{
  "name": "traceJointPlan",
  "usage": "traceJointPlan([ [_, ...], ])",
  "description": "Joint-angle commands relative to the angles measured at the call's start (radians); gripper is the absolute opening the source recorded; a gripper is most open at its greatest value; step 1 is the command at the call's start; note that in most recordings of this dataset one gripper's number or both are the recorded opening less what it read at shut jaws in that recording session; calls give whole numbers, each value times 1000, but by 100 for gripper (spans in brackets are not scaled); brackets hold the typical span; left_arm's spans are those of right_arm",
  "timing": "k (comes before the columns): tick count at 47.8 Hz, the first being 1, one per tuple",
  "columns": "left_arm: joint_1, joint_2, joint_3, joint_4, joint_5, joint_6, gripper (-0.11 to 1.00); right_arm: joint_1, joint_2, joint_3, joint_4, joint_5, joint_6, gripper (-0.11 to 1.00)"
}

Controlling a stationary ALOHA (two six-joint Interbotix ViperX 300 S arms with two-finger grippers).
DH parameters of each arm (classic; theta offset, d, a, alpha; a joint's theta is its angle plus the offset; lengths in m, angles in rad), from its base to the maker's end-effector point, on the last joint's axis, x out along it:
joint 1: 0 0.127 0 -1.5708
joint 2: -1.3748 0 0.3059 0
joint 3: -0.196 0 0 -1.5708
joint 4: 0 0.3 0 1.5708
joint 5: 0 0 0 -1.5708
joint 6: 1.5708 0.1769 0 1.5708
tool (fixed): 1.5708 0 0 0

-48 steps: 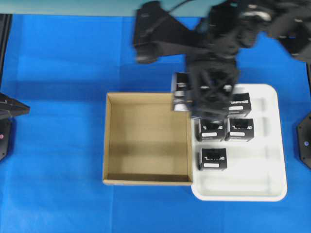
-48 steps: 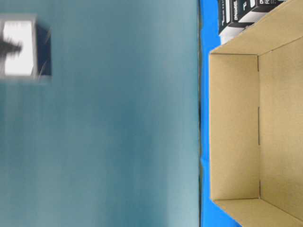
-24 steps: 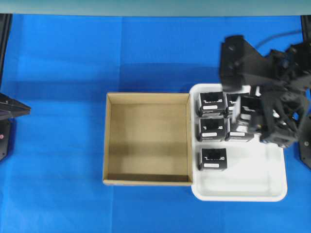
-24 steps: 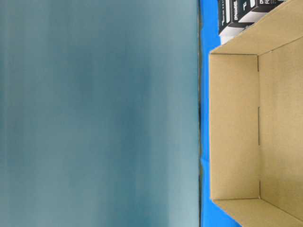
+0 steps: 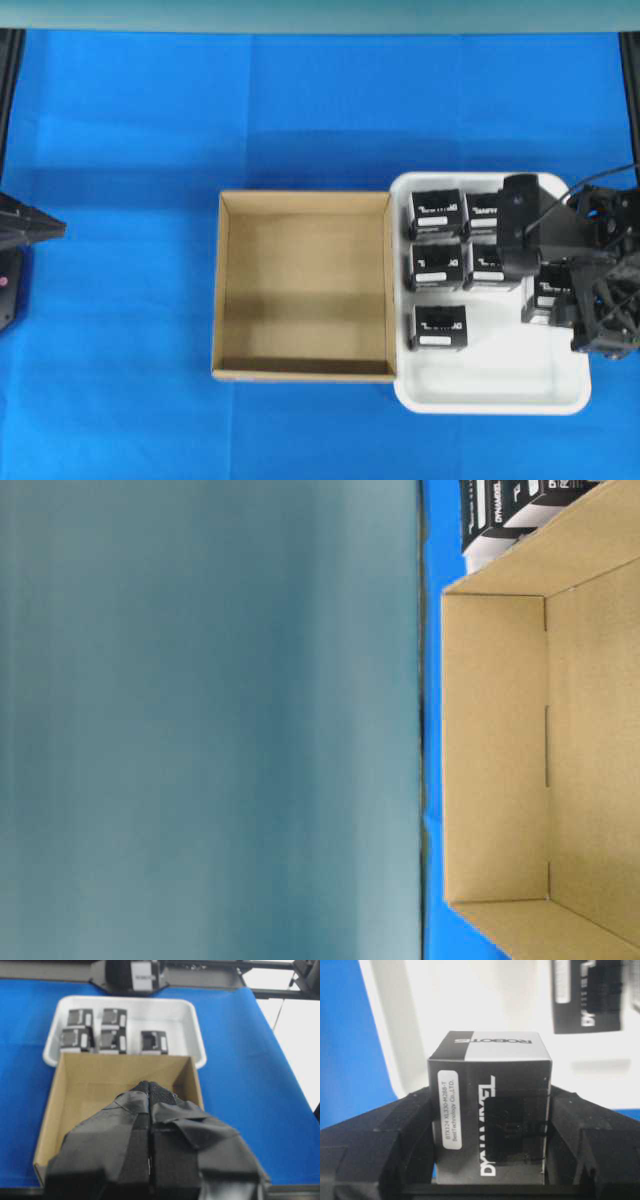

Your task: Pick the box from inside the cardboard box.

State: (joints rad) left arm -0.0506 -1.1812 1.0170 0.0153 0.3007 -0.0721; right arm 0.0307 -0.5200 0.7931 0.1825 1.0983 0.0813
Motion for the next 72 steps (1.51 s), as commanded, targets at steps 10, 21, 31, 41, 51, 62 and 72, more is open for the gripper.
traceJointPlan([
  [10, -2, 11, -12, 2, -6, -2, -7, 41, 8, 91, 5, -178, 9, 60],
  [21, -2, 12, -12, 2, -11, -2, -7, 55, 44, 127, 5, -295, 8, 60],
  [31, -2, 12, -12, 2, -12, -3, -7, 64, 124, 133, 3, -368, 0, 60],
  [41, -2, 12, -12, 2, -14, -3, -7, 80, 198, 147, 3, -430, -6, 60],
  [51, -2, 14, -12, 2, -14, -2, -7, 83, 238, 161, 0, -462, -5, 60],
  [62, -2, 14, -12, 2, -14, -2, -7, 83, 288, 170, -2, -509, -3, 60],
  [72, -2, 15, -11, 2, -14, -2, -7, 83, 334, 167, -2, -518, 0, 60],
])
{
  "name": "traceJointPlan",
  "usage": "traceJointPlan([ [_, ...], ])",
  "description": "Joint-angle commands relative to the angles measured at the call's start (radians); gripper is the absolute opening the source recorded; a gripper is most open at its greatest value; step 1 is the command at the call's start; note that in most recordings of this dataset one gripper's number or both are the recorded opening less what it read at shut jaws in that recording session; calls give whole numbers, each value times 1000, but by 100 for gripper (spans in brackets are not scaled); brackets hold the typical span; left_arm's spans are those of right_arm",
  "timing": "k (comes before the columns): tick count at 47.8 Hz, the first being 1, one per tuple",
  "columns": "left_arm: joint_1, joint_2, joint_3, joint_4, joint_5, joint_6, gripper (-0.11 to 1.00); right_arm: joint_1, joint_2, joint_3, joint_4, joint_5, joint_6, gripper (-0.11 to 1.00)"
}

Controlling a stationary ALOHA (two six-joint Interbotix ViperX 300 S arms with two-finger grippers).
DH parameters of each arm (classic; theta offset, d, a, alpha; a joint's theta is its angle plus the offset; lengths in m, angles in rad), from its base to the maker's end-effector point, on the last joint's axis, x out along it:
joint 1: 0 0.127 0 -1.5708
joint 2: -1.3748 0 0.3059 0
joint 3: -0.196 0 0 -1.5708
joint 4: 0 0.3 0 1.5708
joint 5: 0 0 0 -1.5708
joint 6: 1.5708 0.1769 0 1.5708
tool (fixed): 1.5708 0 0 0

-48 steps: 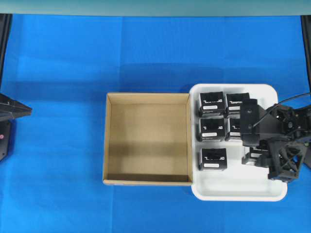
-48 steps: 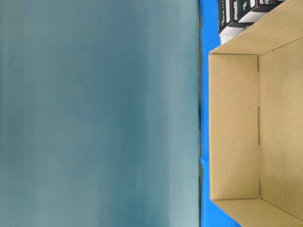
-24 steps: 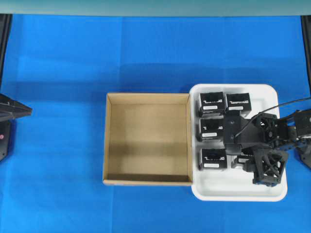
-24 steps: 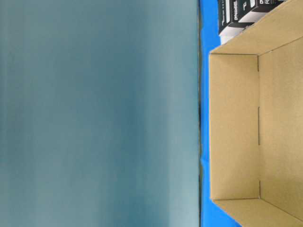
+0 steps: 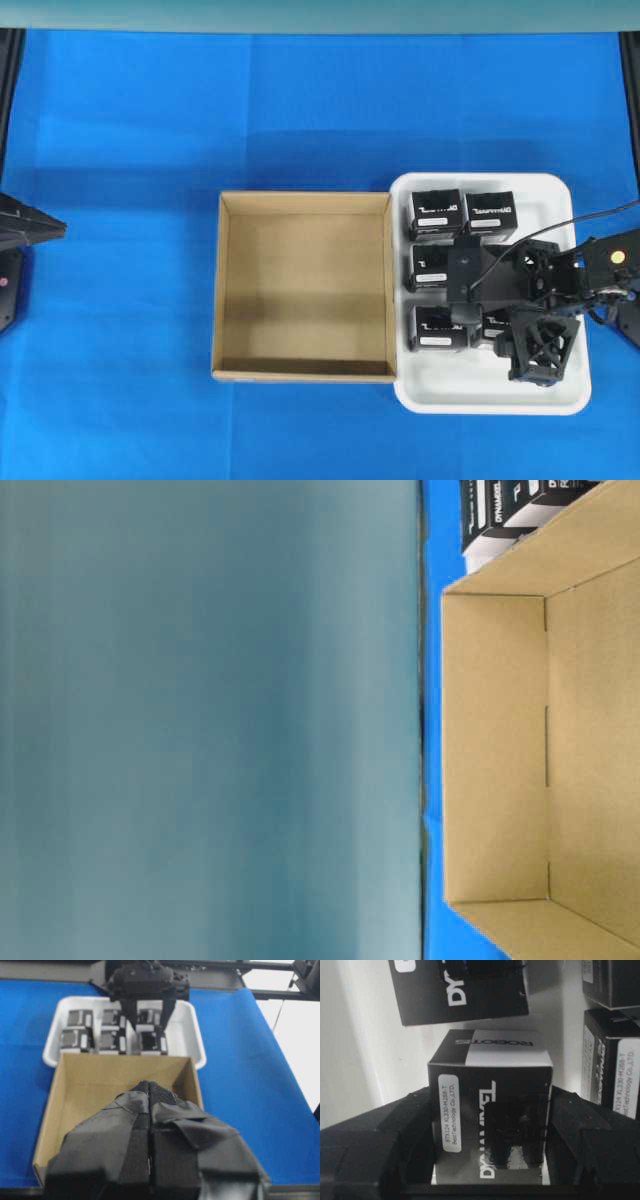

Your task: Pick the box from inside the cardboard box.

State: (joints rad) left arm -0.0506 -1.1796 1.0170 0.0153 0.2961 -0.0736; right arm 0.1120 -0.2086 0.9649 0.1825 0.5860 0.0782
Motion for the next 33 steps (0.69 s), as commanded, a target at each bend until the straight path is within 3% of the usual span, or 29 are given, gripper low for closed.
traceJointPlan([
  [1, -2, 14, -11, 2, -9, 0, -7, 2, 26, -5, -2, -6, 3, 60],
  [27, -2, 14, -11, 2, -9, 0, -7, 11, 26, -28, -2, 2, -2, 61],
  [29, -2, 14, -11, 2, -9, 2, -7, 12, 25, -35, 0, 2, 0, 65],
  [33, -2, 15, -9, 2, -9, 2, -7, 14, 20, -44, -2, 2, 2, 86],
])
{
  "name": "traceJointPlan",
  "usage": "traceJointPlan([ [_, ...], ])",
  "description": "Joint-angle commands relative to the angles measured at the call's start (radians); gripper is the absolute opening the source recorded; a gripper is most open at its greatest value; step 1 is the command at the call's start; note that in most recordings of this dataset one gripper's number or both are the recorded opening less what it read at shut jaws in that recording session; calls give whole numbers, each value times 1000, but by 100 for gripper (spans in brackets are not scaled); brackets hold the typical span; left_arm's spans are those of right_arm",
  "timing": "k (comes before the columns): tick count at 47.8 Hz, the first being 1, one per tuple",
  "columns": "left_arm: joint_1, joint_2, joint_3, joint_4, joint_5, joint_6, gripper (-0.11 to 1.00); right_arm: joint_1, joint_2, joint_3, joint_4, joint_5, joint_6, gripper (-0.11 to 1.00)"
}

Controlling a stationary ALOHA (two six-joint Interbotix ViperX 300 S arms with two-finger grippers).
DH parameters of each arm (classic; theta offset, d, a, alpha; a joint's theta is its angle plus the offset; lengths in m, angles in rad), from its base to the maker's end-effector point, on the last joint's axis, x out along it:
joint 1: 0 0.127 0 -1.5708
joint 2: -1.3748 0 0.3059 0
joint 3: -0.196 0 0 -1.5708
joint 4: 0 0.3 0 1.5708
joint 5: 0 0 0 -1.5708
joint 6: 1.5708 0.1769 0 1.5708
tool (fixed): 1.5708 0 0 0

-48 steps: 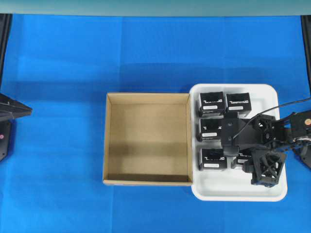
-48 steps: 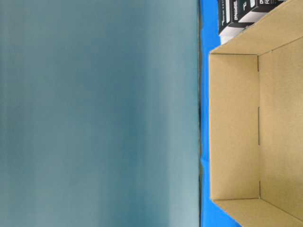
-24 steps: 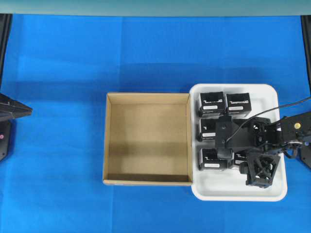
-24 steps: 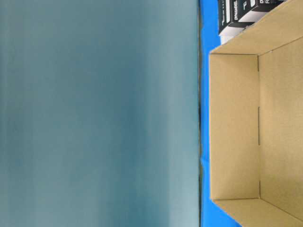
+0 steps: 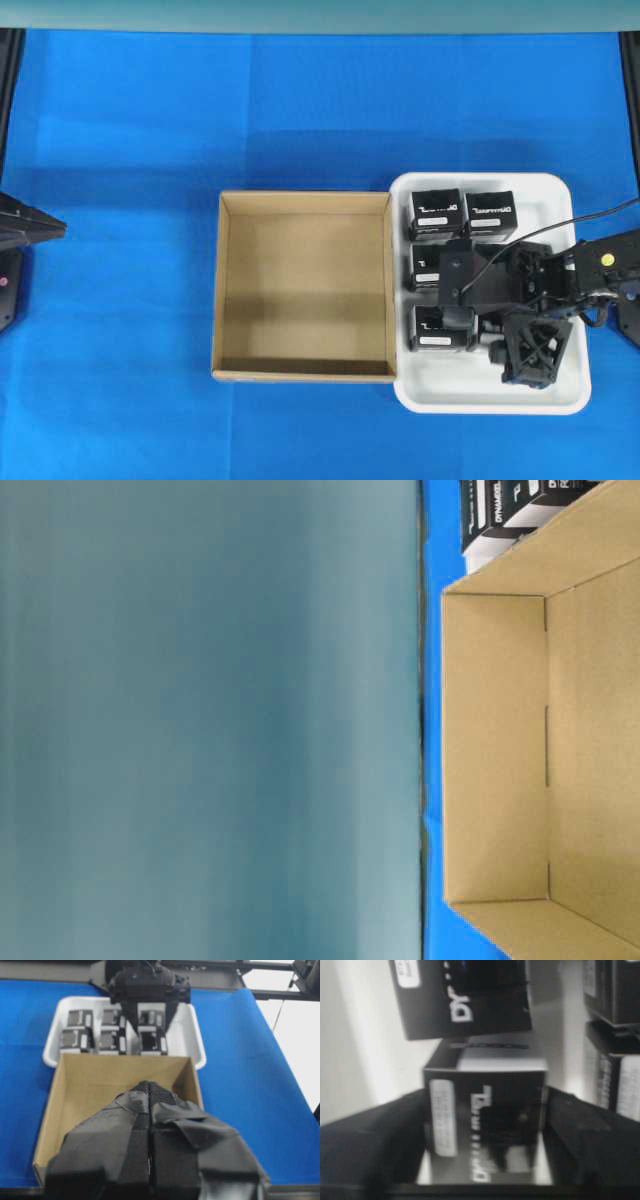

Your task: Pick the box from inside the cardboard box.

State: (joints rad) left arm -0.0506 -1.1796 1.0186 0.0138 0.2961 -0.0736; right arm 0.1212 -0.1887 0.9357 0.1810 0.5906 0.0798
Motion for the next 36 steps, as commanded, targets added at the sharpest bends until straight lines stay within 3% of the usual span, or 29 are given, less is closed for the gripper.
traceJointPlan([
  [1, -2, 15, -11, 3, -9, 2, -7, 6, 0, -18, 2, 0, 0, 90],
  [5, -2, 21, -9, 3, -9, 2, -7, 5, -5, -25, 0, 15, 0, 98],
  [20, -2, 25, -8, 3, -18, 2, -7, 5, -32, -31, 6, 60, 14, 96],
  [36, -2, 23, -8, 3, -18, 0, -7, -21, -244, -77, 6, 149, 63, 96],
])
